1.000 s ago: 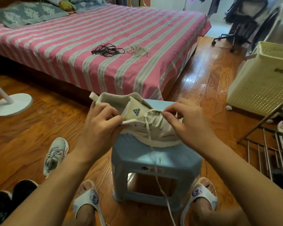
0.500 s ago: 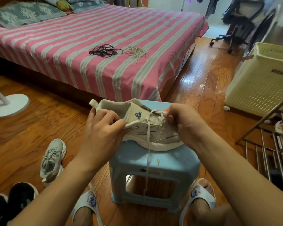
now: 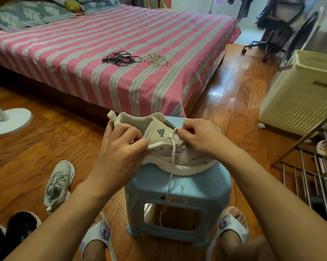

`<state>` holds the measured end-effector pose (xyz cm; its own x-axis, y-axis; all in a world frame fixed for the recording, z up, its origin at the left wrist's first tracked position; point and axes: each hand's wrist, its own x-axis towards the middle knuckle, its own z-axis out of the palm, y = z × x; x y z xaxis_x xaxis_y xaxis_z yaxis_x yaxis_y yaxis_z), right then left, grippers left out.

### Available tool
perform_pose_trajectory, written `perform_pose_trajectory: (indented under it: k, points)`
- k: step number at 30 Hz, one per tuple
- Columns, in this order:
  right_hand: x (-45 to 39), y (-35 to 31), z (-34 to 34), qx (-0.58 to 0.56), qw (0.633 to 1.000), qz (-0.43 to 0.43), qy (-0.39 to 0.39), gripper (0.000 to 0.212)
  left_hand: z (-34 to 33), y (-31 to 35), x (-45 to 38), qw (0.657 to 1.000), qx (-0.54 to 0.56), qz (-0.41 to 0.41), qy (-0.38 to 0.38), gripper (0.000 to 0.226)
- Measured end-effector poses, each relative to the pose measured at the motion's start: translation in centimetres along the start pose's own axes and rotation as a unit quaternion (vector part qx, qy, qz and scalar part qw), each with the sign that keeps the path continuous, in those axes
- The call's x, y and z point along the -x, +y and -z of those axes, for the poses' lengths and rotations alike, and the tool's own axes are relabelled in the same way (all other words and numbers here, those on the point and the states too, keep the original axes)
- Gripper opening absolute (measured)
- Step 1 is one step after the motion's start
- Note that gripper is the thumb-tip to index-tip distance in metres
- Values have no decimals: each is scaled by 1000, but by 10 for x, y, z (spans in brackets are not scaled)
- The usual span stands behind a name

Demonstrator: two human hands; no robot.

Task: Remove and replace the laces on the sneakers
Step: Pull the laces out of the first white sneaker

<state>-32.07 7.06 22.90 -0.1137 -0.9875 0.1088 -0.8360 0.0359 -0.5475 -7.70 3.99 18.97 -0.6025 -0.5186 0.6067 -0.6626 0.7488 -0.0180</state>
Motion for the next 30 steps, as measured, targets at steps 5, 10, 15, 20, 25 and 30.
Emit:
perform_pose_trajectory:
  k: [5,10,15,20,25,30]
  points:
    - [-12,24,9,-82,964,-184,175,38,-1,0,0,1000,1,20,-20,28]
    - [-8,28,5,-13,985,-104,133,14,-3,1,-3,999,21,29,-8,28]
    - [-13,13,-1,47,996,31,75,14,-2,1,-3,999,25,32,-10,31]
    - [-12,35,23,87,975,-49,200,13,0,-1,-1,999,23,36,-23,28]
    - [-5,58,38,77,950,-220,207,23,-2,-1,-4,999,29,37,-27,27]
    - [-6,52,25,-6,988,-151,20,41,-2,-2,-6,998,39,36,-38,25]
